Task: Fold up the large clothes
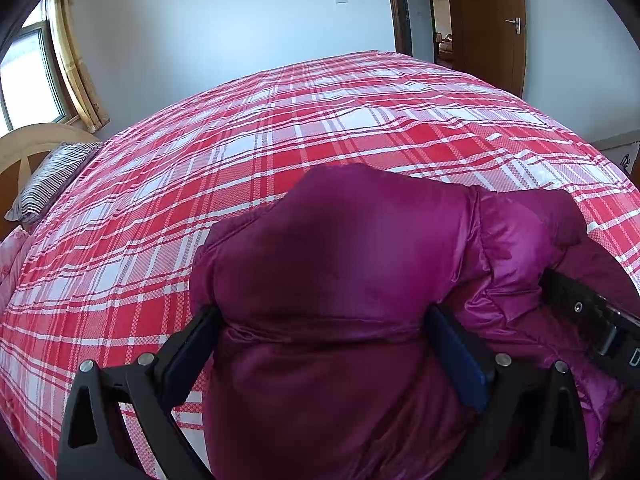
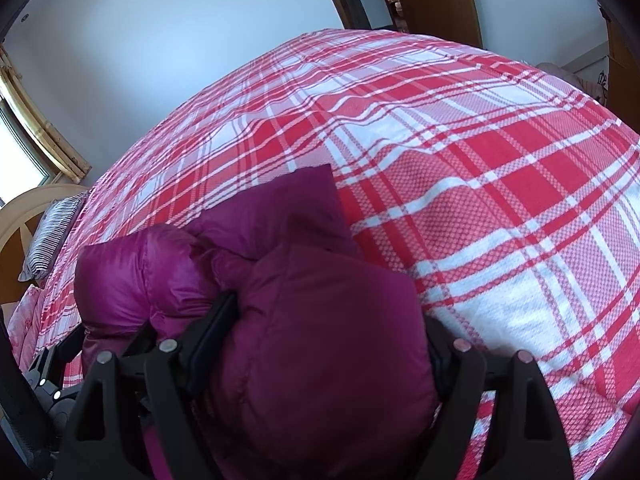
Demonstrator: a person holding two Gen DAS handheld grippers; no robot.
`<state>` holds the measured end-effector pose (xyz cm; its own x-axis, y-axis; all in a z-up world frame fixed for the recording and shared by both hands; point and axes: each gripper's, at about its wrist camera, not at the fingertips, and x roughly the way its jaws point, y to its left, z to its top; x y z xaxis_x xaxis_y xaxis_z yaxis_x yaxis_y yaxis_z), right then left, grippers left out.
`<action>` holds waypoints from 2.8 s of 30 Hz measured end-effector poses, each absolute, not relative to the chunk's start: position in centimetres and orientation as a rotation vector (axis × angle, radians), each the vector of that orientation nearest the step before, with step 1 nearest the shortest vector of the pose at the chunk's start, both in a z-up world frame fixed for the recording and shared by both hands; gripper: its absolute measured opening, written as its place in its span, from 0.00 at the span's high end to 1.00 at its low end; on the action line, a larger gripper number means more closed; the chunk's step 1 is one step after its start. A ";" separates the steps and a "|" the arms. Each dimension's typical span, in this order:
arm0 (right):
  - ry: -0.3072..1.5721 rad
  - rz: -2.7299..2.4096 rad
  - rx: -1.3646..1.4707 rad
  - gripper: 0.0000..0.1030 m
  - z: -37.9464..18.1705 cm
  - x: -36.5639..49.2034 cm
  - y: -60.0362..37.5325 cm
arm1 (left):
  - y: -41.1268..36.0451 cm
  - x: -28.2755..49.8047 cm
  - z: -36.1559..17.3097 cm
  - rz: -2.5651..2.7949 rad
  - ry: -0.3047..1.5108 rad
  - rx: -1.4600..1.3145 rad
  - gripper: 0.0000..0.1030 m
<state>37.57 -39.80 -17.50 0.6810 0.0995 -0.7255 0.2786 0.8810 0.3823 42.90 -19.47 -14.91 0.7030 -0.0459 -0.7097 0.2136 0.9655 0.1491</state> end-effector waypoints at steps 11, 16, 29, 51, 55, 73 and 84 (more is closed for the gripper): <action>0.828 -0.098 0.496 0.19 -17.5 37.7 -39.8 | -19.5 42.8 -14.9 -0.143 0.778 0.229 0.01; 0.828 -0.094 0.501 0.18 -17.5 37.7 -39.8 | -19.5 43.0 -15.0 -0.146 0.785 0.229 0.01; 0.841 -0.023 0.528 0.14 -17.6 37.8 -40.3 | -17.5 42.0 -13.5 -0.250 0.800 0.151 0.01; 0.876 0.429 0.677 0.74 -18.4 34.8 -42.3 | -12.3 35.3 -13.8 -0.628 0.779 -0.198 0.53; 0.838 0.461 0.645 0.78 -15.9 34.1 -40.5 | -10.9 33.7 -10.9 -0.623 0.729 -0.204 0.66; 0.887 0.839 0.451 0.79 -10.0 39.8 -14.4 | 10.5 27.9 -6.2 -0.232 0.582 -0.201 0.66; 1.017 0.931 0.394 0.79 -12.6 43.2 -3.0 | 17.8 27.2 -9.4 -0.095 0.623 -0.246 0.66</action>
<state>43.21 -2.97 -12.58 0.2019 0.8113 -0.5487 -0.4749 0.5711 0.6696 27.19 17.83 -9.41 0.8089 -0.1614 -0.5653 0.0142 0.9666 -0.2558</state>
